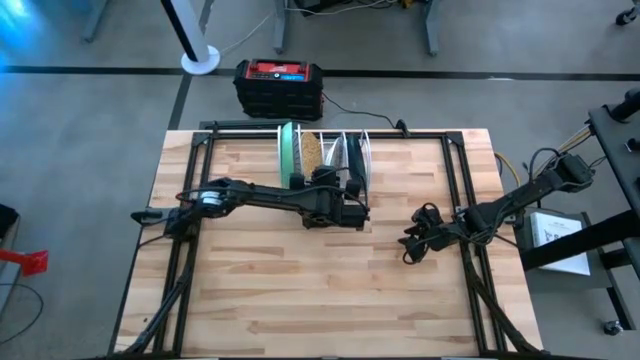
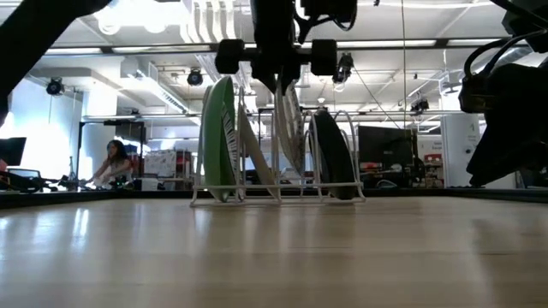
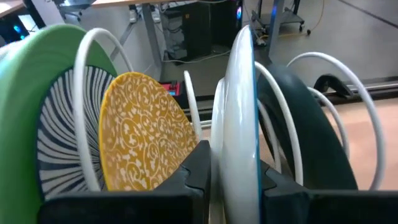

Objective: Sort dishes
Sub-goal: Put the white plate in the dish rack

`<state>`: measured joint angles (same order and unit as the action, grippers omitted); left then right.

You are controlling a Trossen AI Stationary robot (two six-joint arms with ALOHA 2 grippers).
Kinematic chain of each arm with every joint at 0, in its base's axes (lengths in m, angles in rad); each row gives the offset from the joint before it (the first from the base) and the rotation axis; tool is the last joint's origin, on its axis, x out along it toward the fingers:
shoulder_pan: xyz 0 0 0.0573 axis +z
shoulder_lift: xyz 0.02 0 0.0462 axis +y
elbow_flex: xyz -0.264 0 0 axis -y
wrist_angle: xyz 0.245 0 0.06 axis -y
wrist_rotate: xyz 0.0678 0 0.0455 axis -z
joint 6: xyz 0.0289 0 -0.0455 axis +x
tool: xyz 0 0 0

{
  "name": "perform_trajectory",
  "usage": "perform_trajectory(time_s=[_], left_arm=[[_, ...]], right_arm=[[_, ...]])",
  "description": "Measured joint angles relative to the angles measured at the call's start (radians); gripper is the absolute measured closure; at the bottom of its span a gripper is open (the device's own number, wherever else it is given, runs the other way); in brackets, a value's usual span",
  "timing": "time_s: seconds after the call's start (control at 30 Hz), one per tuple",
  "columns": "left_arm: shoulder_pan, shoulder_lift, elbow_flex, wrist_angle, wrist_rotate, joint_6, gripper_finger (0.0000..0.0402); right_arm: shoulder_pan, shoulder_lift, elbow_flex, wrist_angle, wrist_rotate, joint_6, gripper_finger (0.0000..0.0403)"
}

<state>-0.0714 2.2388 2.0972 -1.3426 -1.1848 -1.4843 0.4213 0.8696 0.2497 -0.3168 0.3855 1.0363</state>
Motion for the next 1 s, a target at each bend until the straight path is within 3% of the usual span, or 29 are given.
perform_trajectory(time_s=[0.4, 1.0], left_arm=[[0.025, 0.181, 0.259, -0.127, 0.031, 0.017, 0.0373], [0.034, 0.192, 0.233, -0.111, 0.051, 0.009, 0.0346]], right_arm=[[0.005, 0.005, -0.001, -0.001, 0.000, 0.000, 0.0207], [0.009, 0.005, -0.002, -0.001, -0.001, -0.006, 0.0208]])
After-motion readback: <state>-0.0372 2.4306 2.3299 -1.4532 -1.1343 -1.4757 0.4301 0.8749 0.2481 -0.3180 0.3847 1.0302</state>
